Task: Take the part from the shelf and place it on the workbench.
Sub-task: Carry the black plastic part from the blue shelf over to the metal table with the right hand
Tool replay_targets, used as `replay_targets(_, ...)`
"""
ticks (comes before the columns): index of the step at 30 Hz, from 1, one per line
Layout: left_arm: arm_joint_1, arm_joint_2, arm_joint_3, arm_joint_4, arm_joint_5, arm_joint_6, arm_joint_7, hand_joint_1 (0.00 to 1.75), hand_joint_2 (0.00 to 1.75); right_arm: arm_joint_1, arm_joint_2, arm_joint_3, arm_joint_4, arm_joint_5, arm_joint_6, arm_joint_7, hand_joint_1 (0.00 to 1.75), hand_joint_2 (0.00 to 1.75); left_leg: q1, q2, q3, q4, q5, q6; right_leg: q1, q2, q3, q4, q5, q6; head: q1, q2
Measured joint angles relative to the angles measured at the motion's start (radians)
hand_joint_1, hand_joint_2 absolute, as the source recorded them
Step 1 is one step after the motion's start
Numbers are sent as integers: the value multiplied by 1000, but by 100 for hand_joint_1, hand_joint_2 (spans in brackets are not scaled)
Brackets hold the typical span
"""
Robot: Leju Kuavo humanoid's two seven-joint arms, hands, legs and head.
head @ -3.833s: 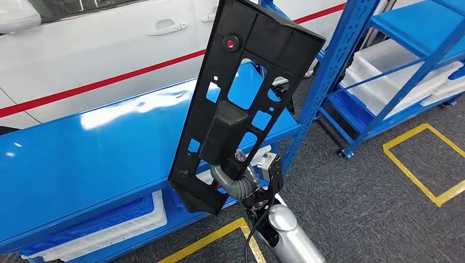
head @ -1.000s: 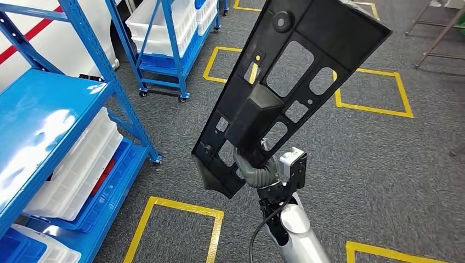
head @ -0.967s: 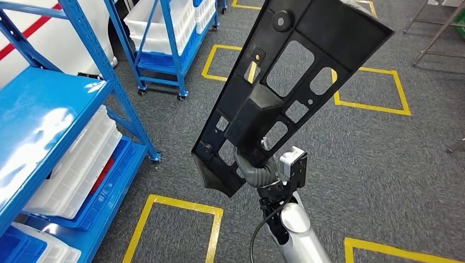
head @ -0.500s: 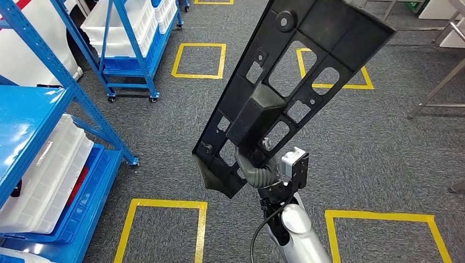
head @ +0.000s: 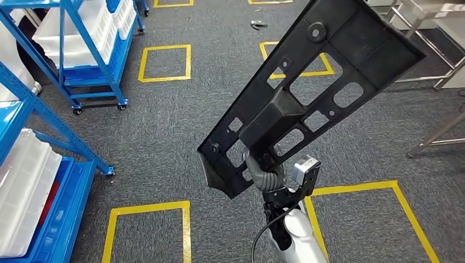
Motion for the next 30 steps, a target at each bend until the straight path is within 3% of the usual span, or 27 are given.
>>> replay_targets(1,-1,0,0,0,2,1,-4,0,175,-1,0,-2,0,6,-4,-2,175,175,3,9,-3,-7,9,5,1,-22,-13,26,-21,5,2,0)
replay_targets(3,0,1,0,0,6,2,-11,0,175,-3,2,-4,3,16,-13,-4,175,175,5,27,-13,-12,22,9,-4,-69,-61,137,-96,15,5,0)
replay_targets(5,4,2,0,0,9,5,-13,0,175,-3,3,-6,11,24,-18,-4,175,175,6,44,-26,-10,28,6,-17,-83,-104,252,-148,27,6,0)
replay_targets(6,5,2,0,0,10,7,-12,0,175,-3,3,-7,15,27,-20,-4,175,175,8,50,-31,-9,31,3,-24,-86,-102,265,-148,33,6,0)
replay_targets(7,6,3,0,0,10,8,-9,0,175,-3,3,-8,20,29,-20,-4,175,175,10,55,-34,-6,32,0,-30,-89,-79,237,-130,39,6,0)
replay_targets(9,6,3,0,0,9,10,-3,0,175,-5,4,-9,26,32,-21,-4,175,175,15,61,-39,1,30,-8,-38,-96,8,101,-79,48,6,0)
replay_targets(10,5,3,0,0,9,11,-1,0,175,-7,6,-9,29,32,-22,-4,175,175,16,62,-42,6,28,-14,-38,-98,44,40,-64,47,6,0)
replay_targets(12,5,3,0,0,9,14,1,0,175,-10,9,-9,33,33,-23,-4,175,175,15,64,-47,11,26,-30,-31,-98,69,-10,-64,37,5,0)
replay_targets(15,5,3,1,0,10,16,2,0,175,-14,13,-10,39,34,-20,-4,175,175,21,63,-50,18,18,-51,-25,-94,71,-16,-64,10,5,0)
replay_targets(16,6,3,1,0,11,17,2,0,175,-18,16,-10,42,34,-19,-4,175,175,23,61,-62,45,4,-55,-26,-93,75,-19,-64,1,5,0)
replay_targets(17,6,3,1,0,11,18,2,0,175,-23,20,-10,45,34,-18,-4,175,175,24,57,-85,93,-19,-56,-26,-93,80,-22,-65,-7,4,0)
replay_targets(19,10,3,2,0,13,20,2,0,175,-31,25,-9,54,35,-15,-4,175,175,24,50,-163,239,-74,-56,-21,-93,87,-22,-72,-18,3,0)
replay_targets(20,11,3,3,0,15,21,1,0,175,-33,27,-9,60,35,-15,-3,175,175,23,49,-200,299,-88,-56,-18,-92,91,-22,-76,-21,4,0)
replay_targets(21,11,3,4,0,15,21,-1,0,175,-33,27,-9,65,35,-14,-2,175,175,23,49,-222,326,-82,-55,-15,-90,96,-22,-81,-22,4,0)
replay_targets(22,11,3,5,0,16,21,-1,0,175,-34,28,-8,71,35,-14,-2,175,175,23,49,-223,310,-55,-52,-13,-88,104,-21,-86,-22,4,0)
replay_targets(25,19,4,8,0,16,25,1,0,175,-40,31,-5,83,35,-13,-1,175,175,19,44,-155,128,64,-39,-10,-79,127,-16,-105,-14,4,0)
replay_targets(27,24,4,10,0,17,28,5,0,175,-45,32,-2,90,35,-12,-2,175,175,14,40,-130,62,81,-34,-8,-75,123,-10,-112,-5,3,0)
replay_targets(30,27,4,10,0,18,31,8,0,175,-50,32,3,97,35,-11,-1,175,175,15,38,-123,43,70,-26,-8,-77,117,-7,-120,10,3,0)
